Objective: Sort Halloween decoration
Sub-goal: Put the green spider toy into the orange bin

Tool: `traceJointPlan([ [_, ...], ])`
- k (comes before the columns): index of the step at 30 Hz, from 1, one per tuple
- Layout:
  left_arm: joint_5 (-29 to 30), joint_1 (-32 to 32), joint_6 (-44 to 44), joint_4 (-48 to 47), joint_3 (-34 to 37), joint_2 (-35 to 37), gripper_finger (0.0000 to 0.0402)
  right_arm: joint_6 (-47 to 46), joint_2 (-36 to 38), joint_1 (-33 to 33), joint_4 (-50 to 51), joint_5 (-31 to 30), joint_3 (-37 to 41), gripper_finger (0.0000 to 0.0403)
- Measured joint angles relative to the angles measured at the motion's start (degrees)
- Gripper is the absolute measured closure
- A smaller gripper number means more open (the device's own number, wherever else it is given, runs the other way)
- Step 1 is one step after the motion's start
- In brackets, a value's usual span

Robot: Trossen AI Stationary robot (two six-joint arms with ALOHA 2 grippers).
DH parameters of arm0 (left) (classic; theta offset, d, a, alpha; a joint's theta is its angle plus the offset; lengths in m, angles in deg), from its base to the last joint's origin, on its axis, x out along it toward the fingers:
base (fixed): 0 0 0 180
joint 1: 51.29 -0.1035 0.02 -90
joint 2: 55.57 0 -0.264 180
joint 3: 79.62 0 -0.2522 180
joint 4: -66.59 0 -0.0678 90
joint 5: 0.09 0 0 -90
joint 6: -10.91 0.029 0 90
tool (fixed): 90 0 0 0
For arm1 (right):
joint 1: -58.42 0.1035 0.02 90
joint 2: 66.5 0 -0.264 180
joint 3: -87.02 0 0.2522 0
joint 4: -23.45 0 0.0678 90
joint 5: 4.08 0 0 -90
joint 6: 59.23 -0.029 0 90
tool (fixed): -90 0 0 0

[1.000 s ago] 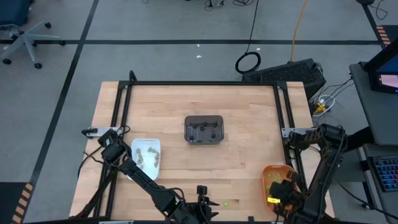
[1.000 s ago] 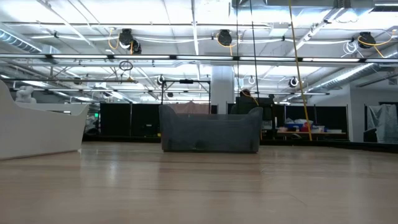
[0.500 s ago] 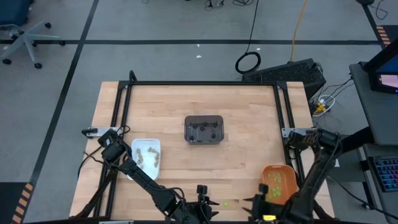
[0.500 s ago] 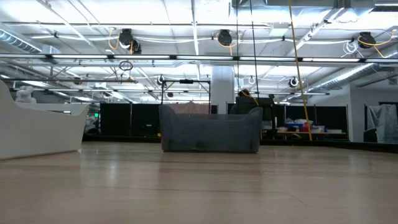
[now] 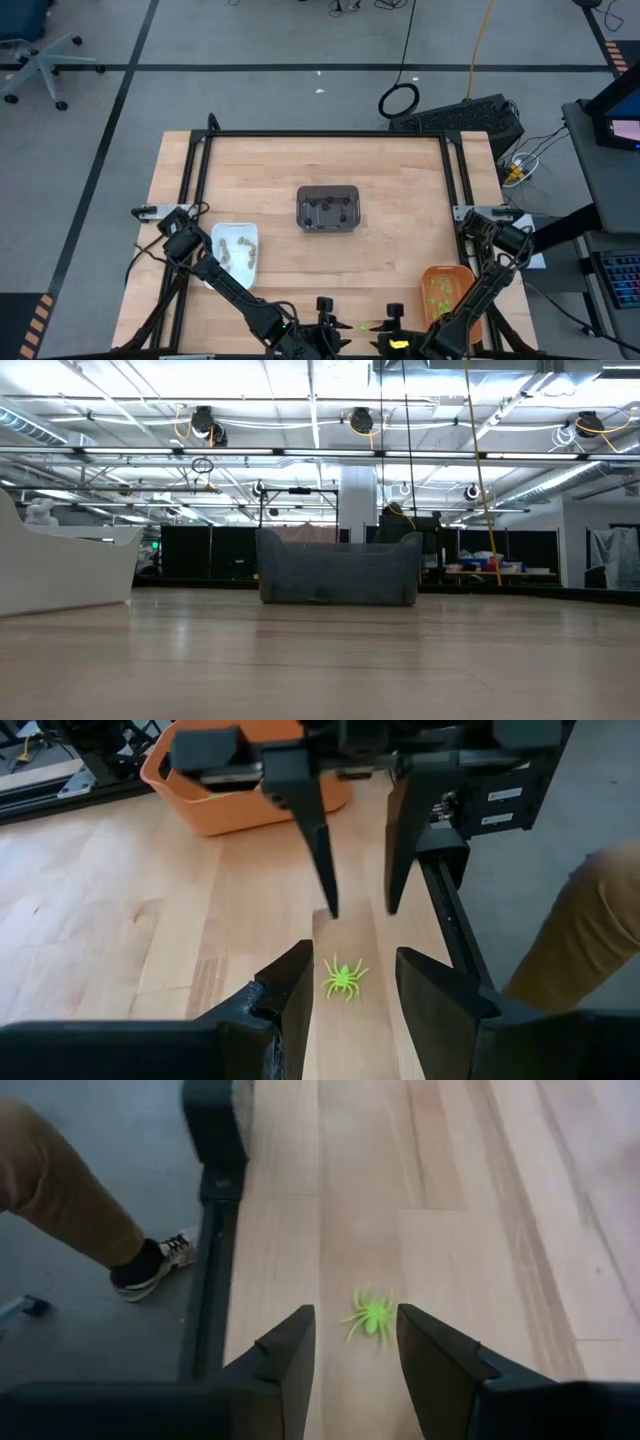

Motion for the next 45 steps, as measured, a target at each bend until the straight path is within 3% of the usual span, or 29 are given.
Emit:
traceJointPlan([
  [4,0.0,0.0,0.0,0.0,0.0,0.0,0.0252,1.9,0.0,-0.9,-0.4,-0.1,0.0,0.026],
  [9,0.0,0.0,-0.2,-0.4,0.0,0.0,0.0252,4.0,-1.7,-2.7,-2.0,0.9,0.0,0.0209],
  [16,0.0,0.2,-4.7,-6.9,0.0,0.0,0.0252,3.6,-3.8,-3.8,-2.6,2.1,0.1,0.0167],
  [24,-0.1,0.2,-7.2,-9.0,0.0,0.0,0.0252,3.1,-4.8,-4.1,-3.9,7.2,0.0,0.0202],
  [39,-0.1,0.3,-7.2,-8.9,0.0,0.0,0.0252,1.9,-7.0,-5.2,-3.8,7.2,-0.2,0.0221],
  [45,-0.1,0.3,-7.2,-8.9,0.0,0.0,0.0252,-0.3,-7.1,-5.7,-1.7,7.5,-0.2,0.0281],
])
